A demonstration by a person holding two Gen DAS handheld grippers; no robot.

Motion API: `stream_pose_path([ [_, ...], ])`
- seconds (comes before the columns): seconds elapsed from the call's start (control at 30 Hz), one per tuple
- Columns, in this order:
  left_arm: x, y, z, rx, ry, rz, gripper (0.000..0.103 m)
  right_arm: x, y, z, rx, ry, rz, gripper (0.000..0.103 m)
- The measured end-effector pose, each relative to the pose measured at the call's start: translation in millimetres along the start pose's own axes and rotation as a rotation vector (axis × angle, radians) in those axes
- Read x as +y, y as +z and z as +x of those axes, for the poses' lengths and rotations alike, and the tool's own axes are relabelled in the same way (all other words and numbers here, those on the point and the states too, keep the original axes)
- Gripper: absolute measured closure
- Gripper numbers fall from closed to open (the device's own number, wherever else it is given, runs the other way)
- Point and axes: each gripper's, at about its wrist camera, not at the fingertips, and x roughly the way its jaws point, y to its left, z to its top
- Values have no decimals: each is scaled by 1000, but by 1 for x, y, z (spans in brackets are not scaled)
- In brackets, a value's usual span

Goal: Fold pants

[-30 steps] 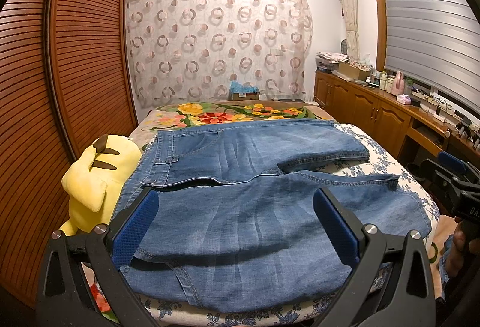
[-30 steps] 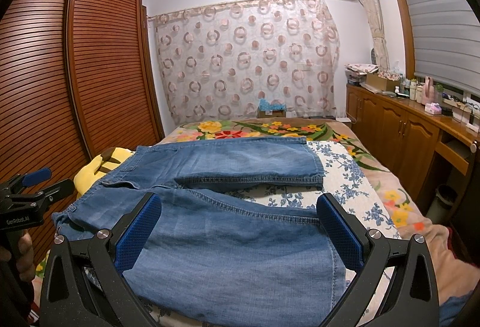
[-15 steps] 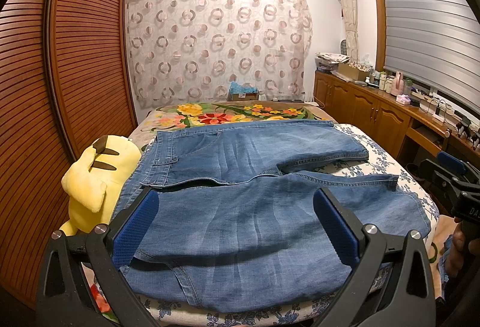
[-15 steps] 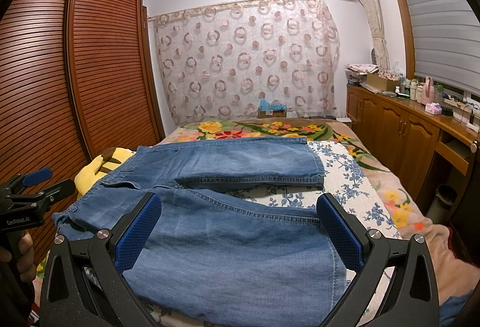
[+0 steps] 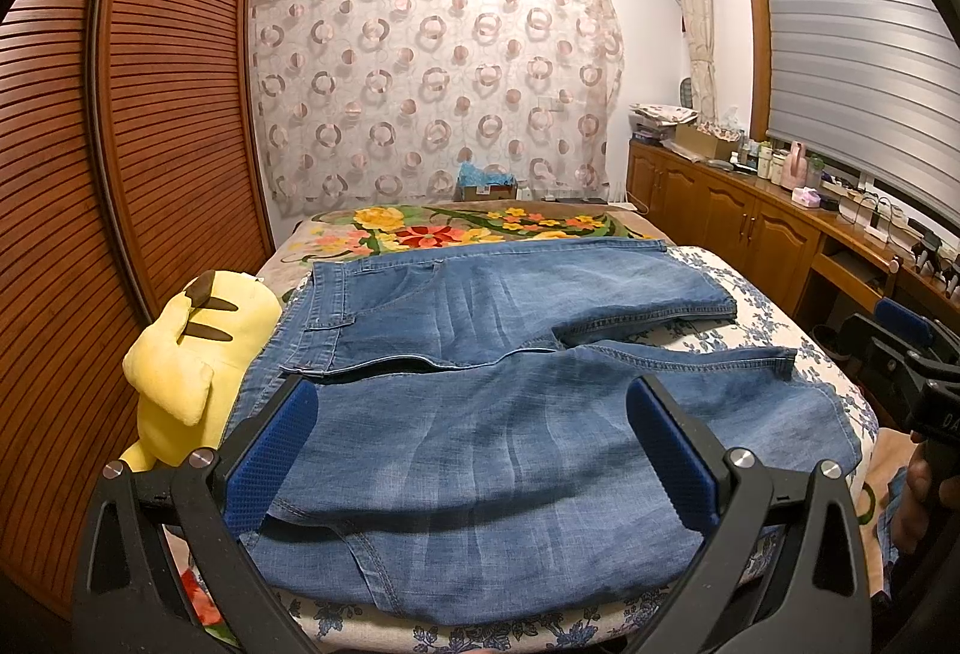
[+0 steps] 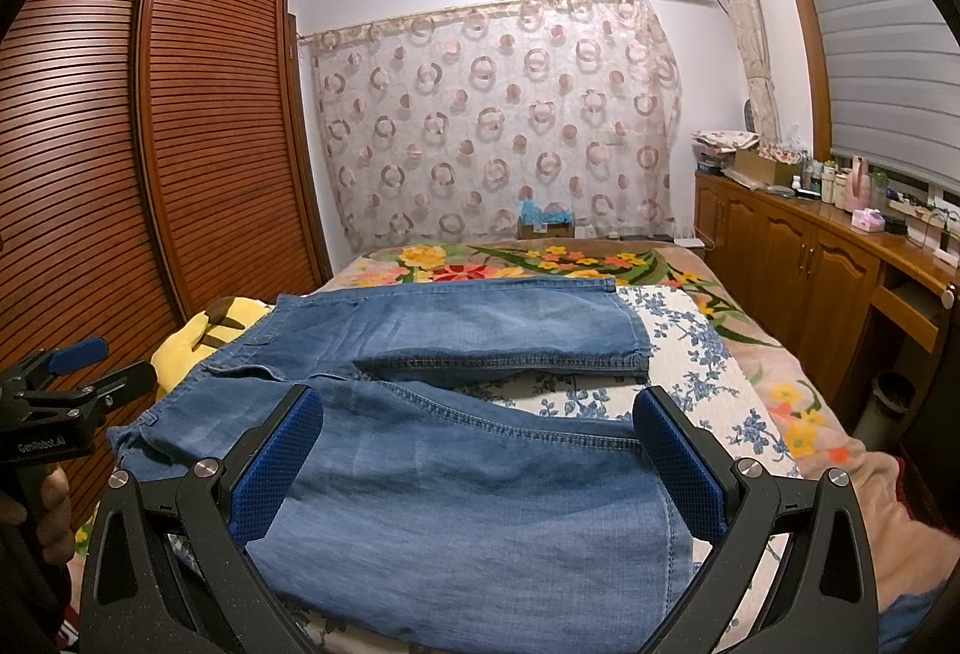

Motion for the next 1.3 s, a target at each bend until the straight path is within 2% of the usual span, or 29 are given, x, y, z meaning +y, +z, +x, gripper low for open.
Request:
stream_pose_path([
  [0.3,0,0,0,0,0,1,0,0,0,0,-1,0,0,0],
  [0.5,7,11,-1,32,-2,-2,0,-1,-1,7,24,9,-9,0],
  [0.57,15,0,12,49,-8,-13,0,-5,-2,9,36,11,-6,0],
  [0.73,27,-13,16,76,9,-37,0,-12,-2,14,61,-7,-1,0],
  [0.97,52,-17,20,88,59,-60,0,-15,0,16,88,-38,-2,0],
  [1.3,74,-26,31,127,83,-67,0,-15,0,15,142,-69,-4,0],
])
